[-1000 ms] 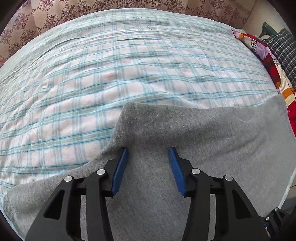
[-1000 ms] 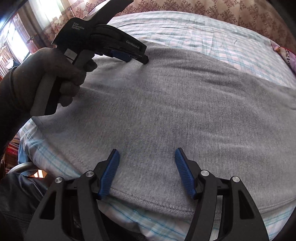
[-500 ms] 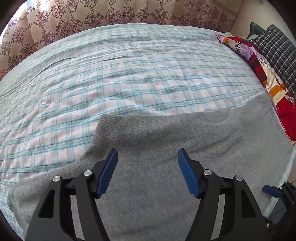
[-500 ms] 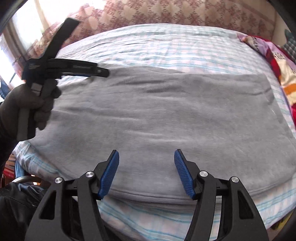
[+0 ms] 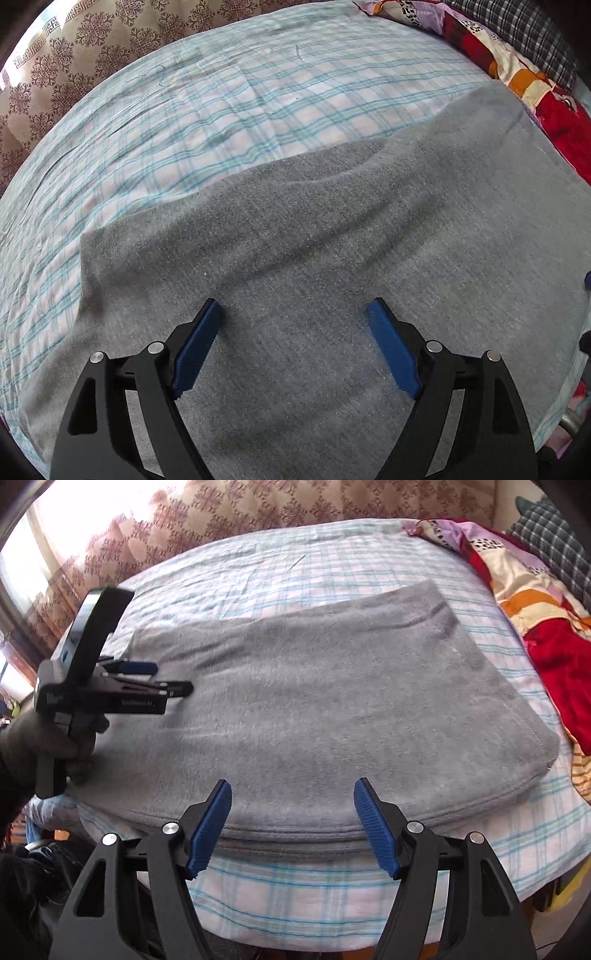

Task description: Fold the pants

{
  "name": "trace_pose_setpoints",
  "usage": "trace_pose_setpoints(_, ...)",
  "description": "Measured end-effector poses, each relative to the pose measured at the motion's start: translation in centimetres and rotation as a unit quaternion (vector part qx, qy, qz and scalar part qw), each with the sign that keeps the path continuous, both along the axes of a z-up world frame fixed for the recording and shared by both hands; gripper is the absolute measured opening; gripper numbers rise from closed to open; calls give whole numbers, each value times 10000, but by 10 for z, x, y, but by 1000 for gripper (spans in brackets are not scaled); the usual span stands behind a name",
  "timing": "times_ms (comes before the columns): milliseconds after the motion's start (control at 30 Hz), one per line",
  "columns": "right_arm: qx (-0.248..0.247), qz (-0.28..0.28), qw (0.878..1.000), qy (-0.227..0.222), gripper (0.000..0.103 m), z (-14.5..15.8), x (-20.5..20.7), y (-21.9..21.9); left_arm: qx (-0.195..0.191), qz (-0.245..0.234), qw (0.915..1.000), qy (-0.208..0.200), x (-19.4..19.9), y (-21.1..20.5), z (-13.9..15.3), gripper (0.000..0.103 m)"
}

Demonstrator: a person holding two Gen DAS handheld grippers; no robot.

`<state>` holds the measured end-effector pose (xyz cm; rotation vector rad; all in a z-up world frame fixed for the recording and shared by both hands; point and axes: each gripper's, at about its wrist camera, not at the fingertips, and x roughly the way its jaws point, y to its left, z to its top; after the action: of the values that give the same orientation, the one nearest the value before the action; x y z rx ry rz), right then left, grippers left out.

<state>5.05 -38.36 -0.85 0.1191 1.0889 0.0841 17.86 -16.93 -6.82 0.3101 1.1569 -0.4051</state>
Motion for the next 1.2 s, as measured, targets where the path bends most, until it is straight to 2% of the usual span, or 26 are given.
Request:
trace_pose_setpoints(133,634,-1071,9921,-164,69,13,-13,-64,16,-21,10000,-72,1,-9,11,83)
trace_pose_setpoints(233,1079,-2022,9732,-164,69,11,-31,-113,-80,-126,9998,-129,0,-26,22,83)
trace_pose_setpoints(300,1117,-2384,9646,-164,69,6,-39,-133,-200,-239,9994,-136,-3,-39,29,84)
trace_pose_setpoints(367,1380,-2619,9551,-107,69,-2,-44,-145,-330,-397,9986,-101,-8,-54,34,84)
trace_pose_setpoints(500,2028,-2710,9410,-57,69,-18,-42,-153,-626,-631,9960,14,-14,-77,44,88)
trace_pose_setpoints(600,2119,-2679,9398,-76,69,-24,-31,-153,-860,-659,9940,168,-13,-88,48,88)
trace_pose_setpoints(733,2084,-2908,9338,-54,66,-31,-26,-154,-910,-659,9935,159,-11,-94,52,88)
trace_pose_setpoints(833,1972,-3053,9315,-110,49,-32,-25,-154,-944,-710,9928,215,-9,-97,52,88)
trace_pose_setpoints(900,2048,-3128,9273,-159,42,-32,-25,-157,-979,-721,9922,288,-8,-100,50,88)
trace_pose_setpoints(1067,2054,-2980,9321,-131,38,-30,-16,-155,-984,-791,9914,345,-7,-108,50,88)
trace_pose_setpoints(1133,2079,-2937,9328,-179,27,-28,-13,-155,-1046,-817,9903,411,-6,-112,51,88)
trace_pose_setpoints(1200,2070,-2874,9347,-300,25,-22,-11,-154,-1167,-818,9884,521,-2,-116,54,88)
